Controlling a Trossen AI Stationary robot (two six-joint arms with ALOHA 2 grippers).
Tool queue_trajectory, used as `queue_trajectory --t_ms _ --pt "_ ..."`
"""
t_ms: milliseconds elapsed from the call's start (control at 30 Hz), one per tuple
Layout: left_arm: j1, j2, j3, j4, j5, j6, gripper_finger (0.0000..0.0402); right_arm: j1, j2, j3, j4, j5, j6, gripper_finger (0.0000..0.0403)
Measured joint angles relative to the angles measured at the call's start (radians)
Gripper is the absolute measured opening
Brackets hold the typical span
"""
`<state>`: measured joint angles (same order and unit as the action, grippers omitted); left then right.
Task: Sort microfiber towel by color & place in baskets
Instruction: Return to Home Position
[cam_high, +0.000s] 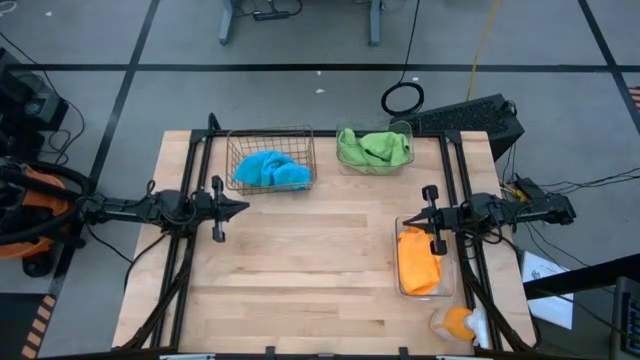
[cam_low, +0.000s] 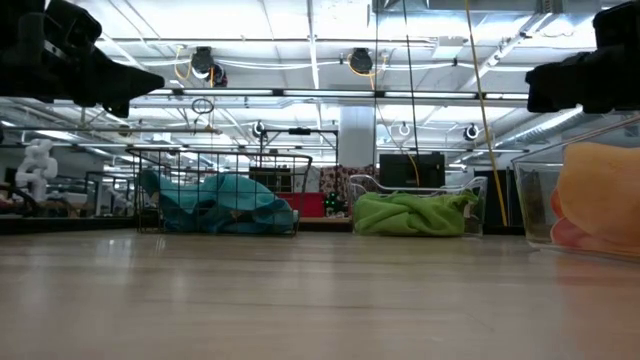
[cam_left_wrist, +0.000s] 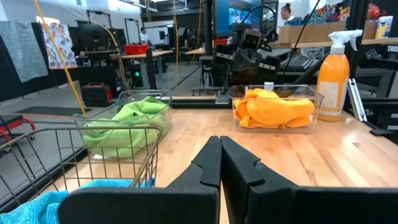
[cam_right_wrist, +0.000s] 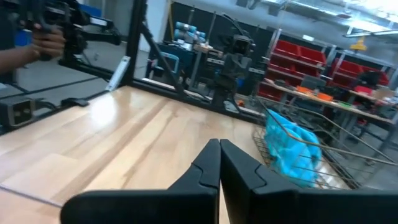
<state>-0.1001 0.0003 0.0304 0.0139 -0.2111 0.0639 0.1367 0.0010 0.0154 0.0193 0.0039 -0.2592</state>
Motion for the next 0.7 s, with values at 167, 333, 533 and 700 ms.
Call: queue_trajectory --t_ms 167,333,533,700 --pt "0.0 0.0 0.001 0.003 0.0 -0.004 0.0004 -0.061 0.0 0.0 0.0 -0.003 0.015 0.0" --pt "0.0 0.0 0.001 0.002 -0.001 -0.006 0.0004 -0.085 0.0 0.0 -0.002 -0.016 0.055 0.0" --pt "0.0 0.0 0.001 0.001 -0.002 -0.006 0.0004 -0.085 0.004 0.0 -0.001 -0.029 0.097 0.0" --pt "0.0 0.0 0.003 -0.034 0.002 -0.058 0.0004 -0.085 0.008 0.0 -0.002 -0.028 0.118 0.0"
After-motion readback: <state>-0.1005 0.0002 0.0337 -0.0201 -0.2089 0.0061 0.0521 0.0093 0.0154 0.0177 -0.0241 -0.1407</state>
